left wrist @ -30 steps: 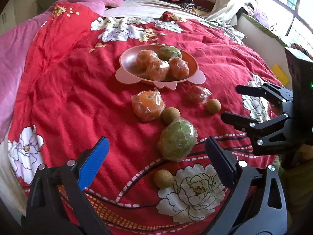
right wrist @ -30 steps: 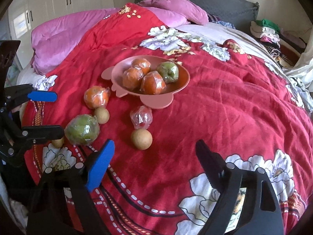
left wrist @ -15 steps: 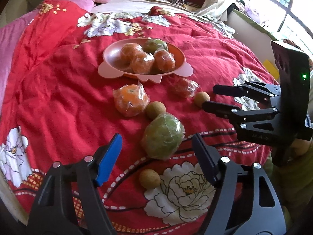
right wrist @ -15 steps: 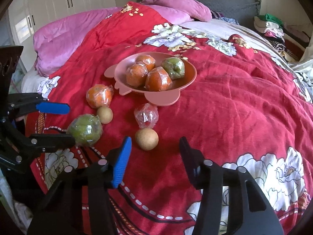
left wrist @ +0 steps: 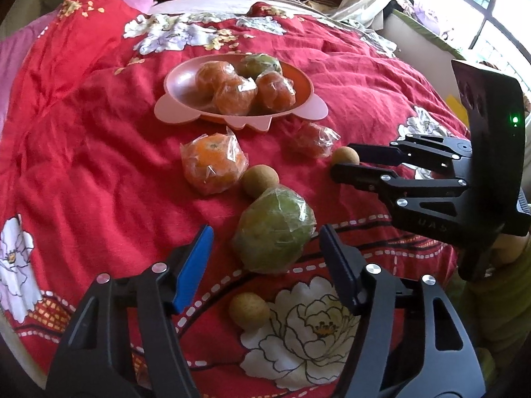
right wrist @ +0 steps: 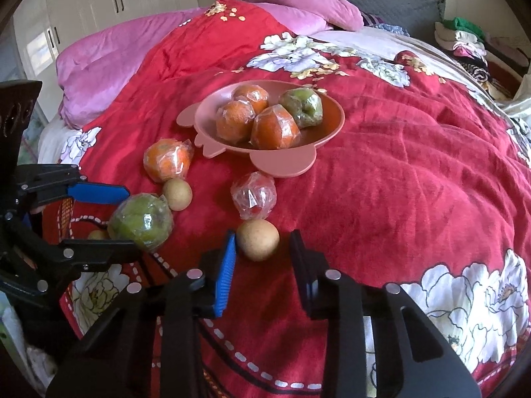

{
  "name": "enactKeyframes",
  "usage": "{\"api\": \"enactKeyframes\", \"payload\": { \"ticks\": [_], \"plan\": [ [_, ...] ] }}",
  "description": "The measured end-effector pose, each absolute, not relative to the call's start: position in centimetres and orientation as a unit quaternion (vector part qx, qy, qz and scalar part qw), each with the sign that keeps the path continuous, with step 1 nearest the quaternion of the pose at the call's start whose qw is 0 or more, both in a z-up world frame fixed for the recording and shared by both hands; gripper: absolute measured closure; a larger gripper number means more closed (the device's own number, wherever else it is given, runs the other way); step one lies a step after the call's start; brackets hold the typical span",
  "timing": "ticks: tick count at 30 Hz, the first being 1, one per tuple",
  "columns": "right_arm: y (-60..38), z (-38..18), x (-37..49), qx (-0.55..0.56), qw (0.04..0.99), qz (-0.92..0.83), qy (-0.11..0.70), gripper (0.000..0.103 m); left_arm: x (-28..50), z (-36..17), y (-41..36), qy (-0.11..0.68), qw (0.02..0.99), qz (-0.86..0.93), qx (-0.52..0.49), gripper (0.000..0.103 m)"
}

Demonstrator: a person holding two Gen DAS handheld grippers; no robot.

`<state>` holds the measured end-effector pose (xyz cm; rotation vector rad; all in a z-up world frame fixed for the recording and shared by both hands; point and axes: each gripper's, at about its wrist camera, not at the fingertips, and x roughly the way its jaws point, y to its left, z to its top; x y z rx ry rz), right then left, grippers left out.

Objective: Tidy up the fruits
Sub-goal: 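Grasp the large green bagged fruit with the left tool while the right tool grasps a brown round fruit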

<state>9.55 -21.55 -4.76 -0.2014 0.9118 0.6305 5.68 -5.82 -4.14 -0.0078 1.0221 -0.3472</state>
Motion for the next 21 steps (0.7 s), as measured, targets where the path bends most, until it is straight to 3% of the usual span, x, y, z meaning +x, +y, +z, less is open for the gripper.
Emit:
{"api": "enactKeyframes", "payload": {
  "ticks": [3,13,21],
  "plan": [
    [-21.4,-4.8,9.7,-0.094,0.845,0.301,0.432,0.079,5.8,-4.3,-5.8,0.488,0.857,-0.165,-0.003,0.049],
    [-21.7,-4.5,9.6,-0.078,0.847,0.304,0.429,0.079,6.3,-4.8,-6.5,0.492,0.853,-0.171,0.009,0.053],
    [-22.4,-4.1,9.6,-0.067,0.851,0.301,0.424,0.079,6.7,-5.1,-7.6,0.494,0.85,-0.182,0.025,0.063]
  ]
}}
